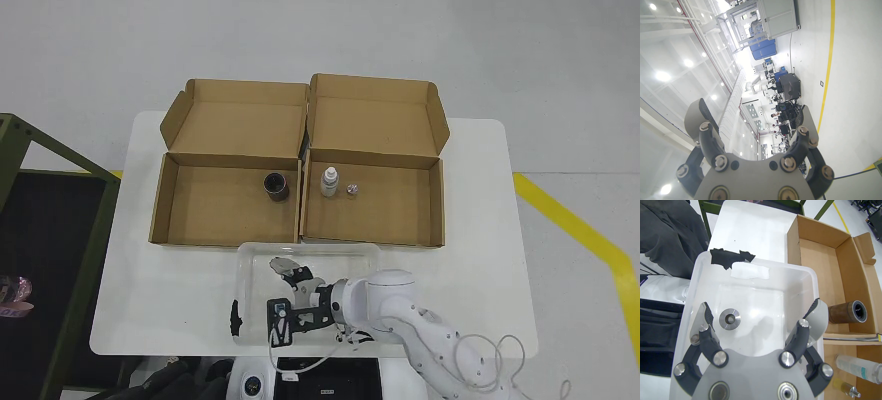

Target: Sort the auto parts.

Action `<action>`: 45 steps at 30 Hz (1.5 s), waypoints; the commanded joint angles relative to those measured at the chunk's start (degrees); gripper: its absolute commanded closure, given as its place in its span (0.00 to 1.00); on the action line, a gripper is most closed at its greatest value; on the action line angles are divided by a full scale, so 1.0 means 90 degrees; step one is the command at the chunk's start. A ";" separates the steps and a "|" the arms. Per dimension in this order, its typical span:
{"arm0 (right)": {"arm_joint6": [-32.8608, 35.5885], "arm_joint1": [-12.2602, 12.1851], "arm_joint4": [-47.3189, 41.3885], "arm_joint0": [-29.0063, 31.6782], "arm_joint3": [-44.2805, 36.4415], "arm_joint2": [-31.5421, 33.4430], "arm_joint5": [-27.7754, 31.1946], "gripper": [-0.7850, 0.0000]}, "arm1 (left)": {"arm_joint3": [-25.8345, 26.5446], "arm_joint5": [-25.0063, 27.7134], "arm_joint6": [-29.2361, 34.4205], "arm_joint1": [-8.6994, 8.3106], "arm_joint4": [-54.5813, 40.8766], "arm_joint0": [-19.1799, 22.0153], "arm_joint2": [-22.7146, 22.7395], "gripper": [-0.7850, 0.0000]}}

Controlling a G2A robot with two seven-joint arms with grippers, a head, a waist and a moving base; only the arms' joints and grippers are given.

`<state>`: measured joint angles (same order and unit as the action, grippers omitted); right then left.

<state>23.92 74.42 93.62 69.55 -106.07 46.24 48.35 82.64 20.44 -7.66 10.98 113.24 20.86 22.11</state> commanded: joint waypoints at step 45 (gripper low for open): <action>-0.0324 0.0104 -0.0030 -0.0613 0.1408 -0.0659 -0.0286 0.63 | 0.0000 0.0000 0.0000 0.0000 0.0000 0.0000 0.0000 0.00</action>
<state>21.03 75.35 93.42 64.12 -93.47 40.33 45.81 82.64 20.44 -7.66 10.98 113.24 20.86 22.11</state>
